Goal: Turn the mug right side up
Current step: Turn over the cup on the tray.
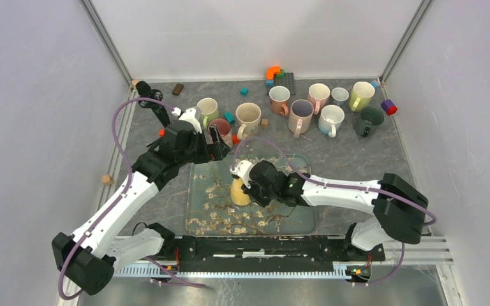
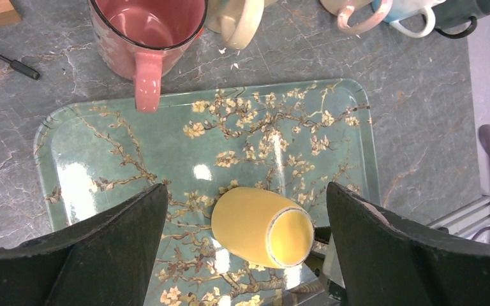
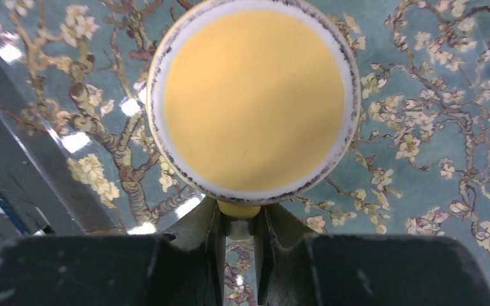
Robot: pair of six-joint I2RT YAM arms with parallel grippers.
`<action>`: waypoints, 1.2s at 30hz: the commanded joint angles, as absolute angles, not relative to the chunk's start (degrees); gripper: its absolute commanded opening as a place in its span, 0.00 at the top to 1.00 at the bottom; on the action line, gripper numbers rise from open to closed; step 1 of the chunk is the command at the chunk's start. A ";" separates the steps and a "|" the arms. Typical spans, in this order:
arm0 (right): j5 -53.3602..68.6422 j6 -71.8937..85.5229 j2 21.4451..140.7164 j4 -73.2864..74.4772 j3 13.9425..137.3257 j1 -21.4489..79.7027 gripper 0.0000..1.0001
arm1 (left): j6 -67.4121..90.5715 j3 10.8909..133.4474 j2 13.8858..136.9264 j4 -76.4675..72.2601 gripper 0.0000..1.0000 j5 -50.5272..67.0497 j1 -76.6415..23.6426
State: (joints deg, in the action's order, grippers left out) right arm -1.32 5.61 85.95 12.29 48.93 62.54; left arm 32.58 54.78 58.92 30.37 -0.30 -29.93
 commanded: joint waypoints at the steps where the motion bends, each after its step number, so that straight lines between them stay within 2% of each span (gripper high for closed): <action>1: -0.19 8.67 79.29 6.14 49.94 61.61 1.00 | 34.50 56.49 56.80 30.14 0.00 2.24 -29.45; 16: 11.15 20.88 67.78 -5.61 44.65 46.92 1.00 | 41.57 56.98 54.37 25.21 0.00 11.84 -28.78; 26: 14.36 32.28 65.85 -16.36 45.28 40.36 1.00 | 48.33 51.44 52.53 13.56 0.00 21.11 -28.82; 36: 20.27 47.71 67.02 -33.88 43.07 35.35 1.00 | 56.15 44.81 51.96 0.28 0.00 26.90 -28.77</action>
State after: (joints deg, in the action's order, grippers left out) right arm 16.21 40.01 68.18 -17.47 42.87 36.45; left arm 50.81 46.30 52.69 8.75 22.79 -29.02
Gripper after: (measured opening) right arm 0.212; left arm 0.994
